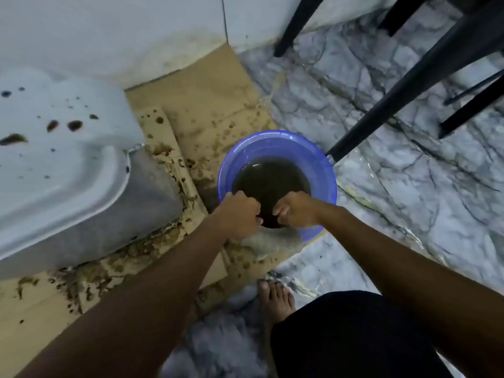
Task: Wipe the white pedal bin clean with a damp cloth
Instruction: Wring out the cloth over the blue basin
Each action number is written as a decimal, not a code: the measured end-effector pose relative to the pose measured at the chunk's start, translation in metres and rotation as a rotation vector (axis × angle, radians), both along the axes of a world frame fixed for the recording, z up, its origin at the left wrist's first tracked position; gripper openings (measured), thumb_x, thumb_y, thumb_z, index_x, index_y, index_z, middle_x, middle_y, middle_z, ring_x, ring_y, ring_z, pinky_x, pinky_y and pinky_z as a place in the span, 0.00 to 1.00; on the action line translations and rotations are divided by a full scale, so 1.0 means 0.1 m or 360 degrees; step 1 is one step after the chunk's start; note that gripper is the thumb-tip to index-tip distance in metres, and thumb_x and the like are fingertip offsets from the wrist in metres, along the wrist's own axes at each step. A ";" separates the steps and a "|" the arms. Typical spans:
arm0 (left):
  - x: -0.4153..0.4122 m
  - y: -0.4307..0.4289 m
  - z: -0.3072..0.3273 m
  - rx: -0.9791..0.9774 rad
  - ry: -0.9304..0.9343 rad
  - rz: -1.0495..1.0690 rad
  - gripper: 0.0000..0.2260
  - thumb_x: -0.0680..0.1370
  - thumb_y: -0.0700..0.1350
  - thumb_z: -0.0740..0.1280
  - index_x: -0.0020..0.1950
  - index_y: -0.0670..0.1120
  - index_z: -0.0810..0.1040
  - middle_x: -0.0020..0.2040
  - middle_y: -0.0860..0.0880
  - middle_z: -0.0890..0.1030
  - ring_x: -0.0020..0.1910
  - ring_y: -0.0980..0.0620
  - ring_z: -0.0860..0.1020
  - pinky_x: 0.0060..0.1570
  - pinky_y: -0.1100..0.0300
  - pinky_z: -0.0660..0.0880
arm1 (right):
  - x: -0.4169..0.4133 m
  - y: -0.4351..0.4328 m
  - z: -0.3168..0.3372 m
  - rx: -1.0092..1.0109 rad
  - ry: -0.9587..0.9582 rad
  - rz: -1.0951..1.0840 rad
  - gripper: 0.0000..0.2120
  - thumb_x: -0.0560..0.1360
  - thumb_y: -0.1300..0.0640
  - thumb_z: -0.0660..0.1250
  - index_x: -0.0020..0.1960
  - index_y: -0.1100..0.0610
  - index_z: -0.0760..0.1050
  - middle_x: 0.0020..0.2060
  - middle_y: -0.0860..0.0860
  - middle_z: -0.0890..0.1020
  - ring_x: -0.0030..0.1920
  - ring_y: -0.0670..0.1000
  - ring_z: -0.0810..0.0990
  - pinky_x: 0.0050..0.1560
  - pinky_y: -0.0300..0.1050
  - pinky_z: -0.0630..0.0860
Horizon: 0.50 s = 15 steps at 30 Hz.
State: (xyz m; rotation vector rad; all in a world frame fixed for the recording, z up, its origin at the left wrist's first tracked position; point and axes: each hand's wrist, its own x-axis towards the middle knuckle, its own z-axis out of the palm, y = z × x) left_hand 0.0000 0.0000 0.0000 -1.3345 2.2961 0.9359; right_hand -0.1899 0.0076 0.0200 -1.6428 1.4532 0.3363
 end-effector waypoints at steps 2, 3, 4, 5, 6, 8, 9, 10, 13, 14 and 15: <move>-0.04 0.06 -0.09 0.0002 -0.0169 -0.0138 0.19 0.83 0.57 0.59 0.69 0.49 0.77 0.64 0.44 0.77 0.70 0.43 0.66 0.72 0.41 0.57 | 0.02 0.04 -0.15 0.0143 0.0126 0.0178 0.20 0.79 0.59 0.64 0.70 0.54 0.75 0.65 0.52 0.79 0.64 0.54 0.77 0.65 0.45 0.71; -0.05 0.09 -0.14 0.0019 -0.0198 -0.0160 0.20 0.83 0.58 0.59 0.69 0.50 0.77 0.65 0.44 0.77 0.71 0.43 0.65 0.72 0.40 0.54 | 0.01 0.05 -0.23 0.0202 0.0157 0.0243 0.22 0.79 0.60 0.63 0.72 0.53 0.73 0.67 0.51 0.77 0.66 0.54 0.75 0.67 0.47 0.71; -0.05 0.12 -0.16 0.0027 -0.0186 -0.0140 0.19 0.83 0.58 0.59 0.68 0.50 0.78 0.64 0.44 0.78 0.70 0.43 0.65 0.72 0.39 0.53 | 0.00 0.08 -0.28 0.0254 0.0170 0.0275 0.23 0.78 0.60 0.62 0.73 0.51 0.72 0.67 0.51 0.77 0.66 0.54 0.75 0.68 0.48 0.71; -0.05 0.14 -0.17 0.0035 -0.0124 -0.0094 0.18 0.82 0.56 0.60 0.66 0.50 0.79 0.63 0.45 0.78 0.69 0.44 0.66 0.72 0.39 0.53 | 0.00 0.09 -0.33 0.0281 0.0173 0.0302 0.23 0.78 0.60 0.62 0.73 0.51 0.72 0.66 0.50 0.77 0.65 0.53 0.75 0.67 0.49 0.72; -0.04 0.17 -0.15 0.0018 -0.0039 -0.0031 0.15 0.82 0.54 0.62 0.64 0.50 0.80 0.61 0.46 0.79 0.67 0.45 0.68 0.71 0.40 0.55 | -0.02 0.10 -0.36 0.0263 0.0169 0.0311 0.21 0.78 0.59 0.63 0.71 0.51 0.74 0.64 0.49 0.78 0.63 0.53 0.76 0.66 0.49 0.73; 0.01 0.20 -0.09 -0.0035 0.0144 0.0112 0.08 0.80 0.46 0.65 0.55 0.51 0.82 0.55 0.48 0.80 0.61 0.46 0.73 0.67 0.44 0.65 | -0.03 0.09 -0.34 0.0144 0.0095 0.0299 0.14 0.79 0.57 0.66 0.63 0.53 0.80 0.55 0.49 0.83 0.56 0.51 0.80 0.58 0.45 0.77; 0.04 0.22 -0.05 -0.0021 0.0208 0.0197 0.06 0.78 0.43 0.65 0.48 0.53 0.81 0.51 0.49 0.80 0.57 0.46 0.76 0.61 0.48 0.71 | -0.04 0.09 -0.29 0.0078 0.0051 0.0266 0.11 0.78 0.57 0.69 0.59 0.53 0.82 0.50 0.49 0.84 0.52 0.50 0.82 0.52 0.42 0.78; 0.08 0.25 0.00 -0.0013 0.0261 0.0276 0.08 0.76 0.41 0.66 0.41 0.54 0.78 0.47 0.50 0.79 0.52 0.46 0.79 0.53 0.51 0.75 | -0.05 0.09 -0.22 0.0023 -0.0008 0.0233 0.08 0.76 0.57 0.71 0.55 0.53 0.83 0.46 0.48 0.84 0.48 0.48 0.82 0.47 0.40 0.78; 0.23 0.35 0.30 -0.0085 0.0373 0.0304 0.09 0.71 0.39 0.68 0.35 0.52 0.74 0.39 0.50 0.79 0.43 0.47 0.78 0.42 0.55 0.75 | 0.00 0.09 0.23 0.0012 -0.0195 0.0194 0.06 0.73 0.62 0.74 0.47 0.52 0.85 0.38 0.46 0.85 0.37 0.43 0.83 0.38 0.37 0.77; 0.29 0.38 0.46 -0.0136 0.0408 0.0312 0.08 0.71 0.38 0.68 0.37 0.51 0.76 0.38 0.49 0.80 0.41 0.48 0.78 0.41 0.56 0.74 | 0.02 0.07 0.43 0.0020 -0.0233 0.0186 0.06 0.73 0.63 0.74 0.46 0.53 0.85 0.36 0.48 0.85 0.35 0.44 0.84 0.36 0.37 0.78; 0.37 0.41 0.63 -0.0192 0.0456 0.0335 0.06 0.72 0.38 0.68 0.38 0.49 0.79 0.38 0.49 0.80 0.40 0.49 0.77 0.41 0.57 0.72 | 0.06 0.04 0.63 0.0000 -0.0263 0.0187 0.07 0.73 0.65 0.73 0.46 0.54 0.85 0.36 0.50 0.86 0.35 0.48 0.85 0.35 0.38 0.79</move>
